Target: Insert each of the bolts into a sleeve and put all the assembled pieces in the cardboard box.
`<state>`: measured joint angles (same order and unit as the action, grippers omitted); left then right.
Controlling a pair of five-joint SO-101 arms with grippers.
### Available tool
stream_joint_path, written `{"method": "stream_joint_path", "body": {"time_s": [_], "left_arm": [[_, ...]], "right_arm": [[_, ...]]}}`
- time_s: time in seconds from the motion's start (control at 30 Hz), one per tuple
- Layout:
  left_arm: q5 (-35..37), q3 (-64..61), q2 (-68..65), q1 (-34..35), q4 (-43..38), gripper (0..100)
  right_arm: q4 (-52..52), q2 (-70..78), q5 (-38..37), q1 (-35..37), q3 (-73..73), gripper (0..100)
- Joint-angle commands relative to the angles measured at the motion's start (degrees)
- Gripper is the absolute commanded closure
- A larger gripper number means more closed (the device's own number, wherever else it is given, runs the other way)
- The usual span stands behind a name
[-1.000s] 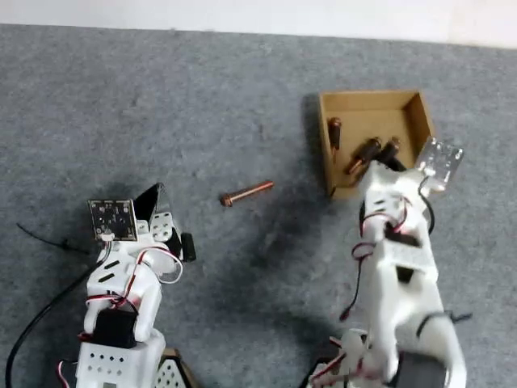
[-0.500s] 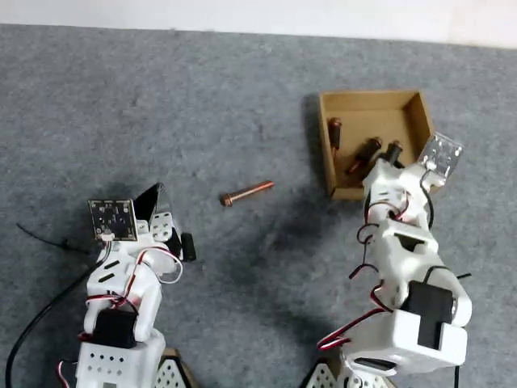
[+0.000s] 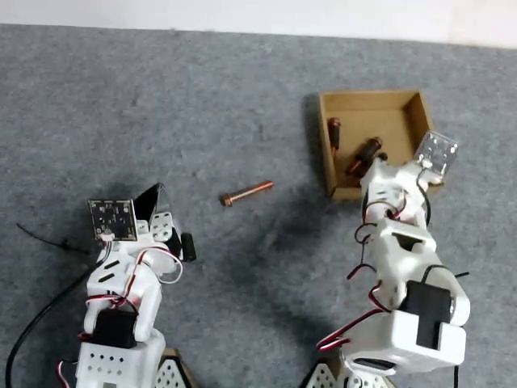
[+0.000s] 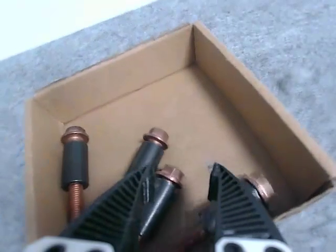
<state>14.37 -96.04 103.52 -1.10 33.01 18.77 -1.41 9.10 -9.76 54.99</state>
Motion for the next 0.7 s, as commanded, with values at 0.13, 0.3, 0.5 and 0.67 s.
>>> {"method": "stream_joint_path", "body": {"time_s": [0.13, 0.3, 0.5, 0.67], "left_arm": [[-0.1, -1.1, 0.1, 0.7, 0.1, 99], [-0.1, -1.1, 0.2, 0.7, 0.1, 99], [0.0, -1.1, 0.2, 1.1, 0.1, 99], [0.0, -1.1, 0.3, 1.1, 0.1, 99]], "right_arm": [[1.4, -13.7, -2.2, 5.1, 6.6, 85.3], [1.4, -31.3, -2.3, 12.3, 19.6, 85.3], [-13.7, -48.3, -9.8, 22.7, 28.4, 85.3], [-23.3, -53.8, -14.4, 32.3, 28.8, 85.3]]}}
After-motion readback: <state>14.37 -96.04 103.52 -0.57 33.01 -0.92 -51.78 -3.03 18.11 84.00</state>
